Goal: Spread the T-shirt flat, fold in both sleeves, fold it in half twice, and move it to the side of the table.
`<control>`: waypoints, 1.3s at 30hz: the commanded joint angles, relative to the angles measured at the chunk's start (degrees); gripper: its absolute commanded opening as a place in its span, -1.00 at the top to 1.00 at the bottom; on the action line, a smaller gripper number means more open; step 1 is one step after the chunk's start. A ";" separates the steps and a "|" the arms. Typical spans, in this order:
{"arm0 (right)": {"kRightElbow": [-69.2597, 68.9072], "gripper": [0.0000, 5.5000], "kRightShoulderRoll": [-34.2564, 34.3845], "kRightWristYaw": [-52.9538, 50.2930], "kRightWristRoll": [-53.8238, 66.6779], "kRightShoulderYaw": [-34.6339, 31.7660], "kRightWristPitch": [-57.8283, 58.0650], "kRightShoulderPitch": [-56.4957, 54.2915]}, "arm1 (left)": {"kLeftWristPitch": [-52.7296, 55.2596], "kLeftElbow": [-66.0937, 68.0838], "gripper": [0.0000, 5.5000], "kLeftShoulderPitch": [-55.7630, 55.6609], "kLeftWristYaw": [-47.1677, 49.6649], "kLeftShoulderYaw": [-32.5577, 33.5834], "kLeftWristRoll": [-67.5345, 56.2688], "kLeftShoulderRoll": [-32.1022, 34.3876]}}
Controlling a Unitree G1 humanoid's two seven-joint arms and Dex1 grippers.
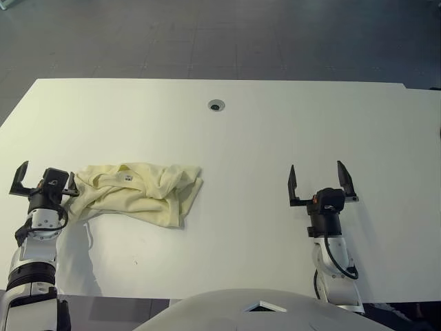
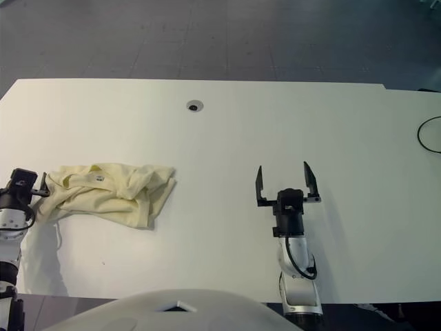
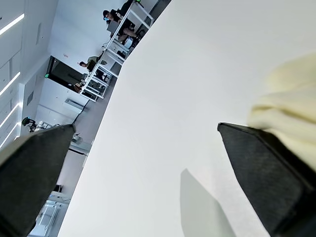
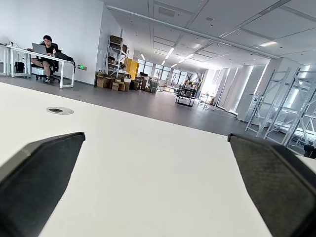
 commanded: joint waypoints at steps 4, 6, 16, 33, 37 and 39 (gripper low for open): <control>0.81 -0.96 -0.17 0.11 -0.20 0.03 -0.17 -0.36 | 3.44 -8.20 -0.95 5.89 -4.68 -2.49 -0.53 -1.01; 0.68 -0.96 -0.21 0.08 -0.21 -0.06 -0.17 -0.39 | 5.05 -12.12 -0.95 7.35 -5.86 -2.78 -0.99 -1.45; 0.23 -0.96 -0.50 0.16 0.02 -0.39 0.00 -0.60 | 14.59 -27.22 -0.95 11.90 -9.12 -5.70 -0.70 -4.01; 0.18 -0.96 -1.27 1.30 0.53 -0.76 0.84 -2.13 | 19.75 -34.29 -0.95 9.80 -7.94 -16.74 2.86 -16.01; -2.23 -0.96 -2.51 3.20 -1.27 0.31 6.10 0.00 | 20.40 -34.98 -0.95 10.04 -7.65 -18.75 4.16 -17.91; -4.07 -0.96 -2.82 3.25 -2.12 0.29 7.55 1.36 | 20.65 -35.40 -0.95 10.19 -7.70 -19.71 4.46 -18.79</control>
